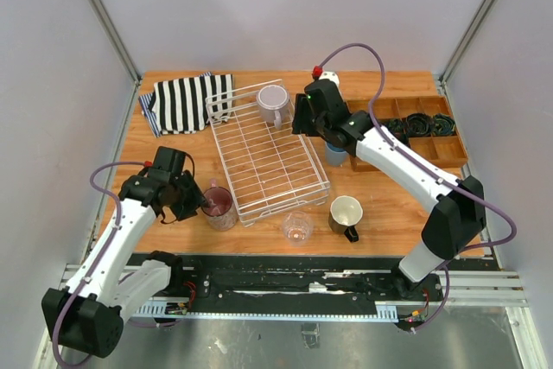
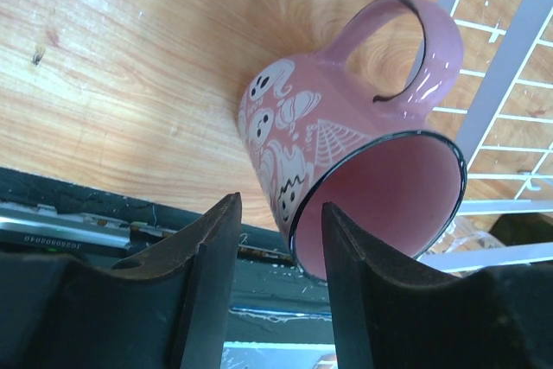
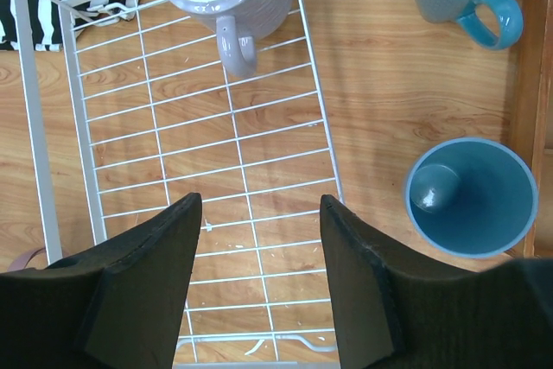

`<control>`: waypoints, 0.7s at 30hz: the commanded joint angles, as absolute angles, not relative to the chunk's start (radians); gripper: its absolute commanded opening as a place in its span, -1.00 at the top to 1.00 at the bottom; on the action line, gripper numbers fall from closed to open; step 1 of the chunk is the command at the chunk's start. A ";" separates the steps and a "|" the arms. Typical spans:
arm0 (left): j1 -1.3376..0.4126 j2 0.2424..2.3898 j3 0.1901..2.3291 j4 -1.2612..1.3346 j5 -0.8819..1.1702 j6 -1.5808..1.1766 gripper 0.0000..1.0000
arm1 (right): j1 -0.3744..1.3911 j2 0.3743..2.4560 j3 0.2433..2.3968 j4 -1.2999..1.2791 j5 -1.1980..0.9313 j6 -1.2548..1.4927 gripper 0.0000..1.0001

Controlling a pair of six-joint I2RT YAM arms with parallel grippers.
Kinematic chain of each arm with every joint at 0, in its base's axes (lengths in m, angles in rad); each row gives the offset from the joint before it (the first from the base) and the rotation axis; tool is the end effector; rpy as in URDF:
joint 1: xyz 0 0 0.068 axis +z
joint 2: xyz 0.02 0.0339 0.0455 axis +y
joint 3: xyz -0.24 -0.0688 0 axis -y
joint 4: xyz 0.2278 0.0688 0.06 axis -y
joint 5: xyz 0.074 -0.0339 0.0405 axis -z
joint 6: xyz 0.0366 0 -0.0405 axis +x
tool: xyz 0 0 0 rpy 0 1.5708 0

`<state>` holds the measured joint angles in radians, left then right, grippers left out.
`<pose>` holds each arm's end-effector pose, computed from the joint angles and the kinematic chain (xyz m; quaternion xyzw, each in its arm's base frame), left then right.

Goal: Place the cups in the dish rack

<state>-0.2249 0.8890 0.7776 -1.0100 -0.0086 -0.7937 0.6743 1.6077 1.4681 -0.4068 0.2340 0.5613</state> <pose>0.1462 -0.0331 0.2345 -0.2744 0.9354 -0.1050 0.1966 0.2837 0.2159 0.3241 0.0082 0.8676 0.1990 0.4557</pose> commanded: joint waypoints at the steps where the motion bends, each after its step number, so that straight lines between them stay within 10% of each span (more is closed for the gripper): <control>1: -0.234 0.929 0.779 -0.937 -0.028 -0.797 0.09 | 0.684 1.566 1.444 -0.393 0.235 0.572 -0.16; 13: -0.255 0.920 0.671 -0.854 -0.019 -0.816 0.32 | 0.684 1.548 1.439 -0.394 0.216 0.563 -0.17; 21: -0.263 0.903 0.659 -0.810 -0.052 -0.815 0.99 | 0.684 1.543 1.448 -0.407 0.172 0.559 -0.17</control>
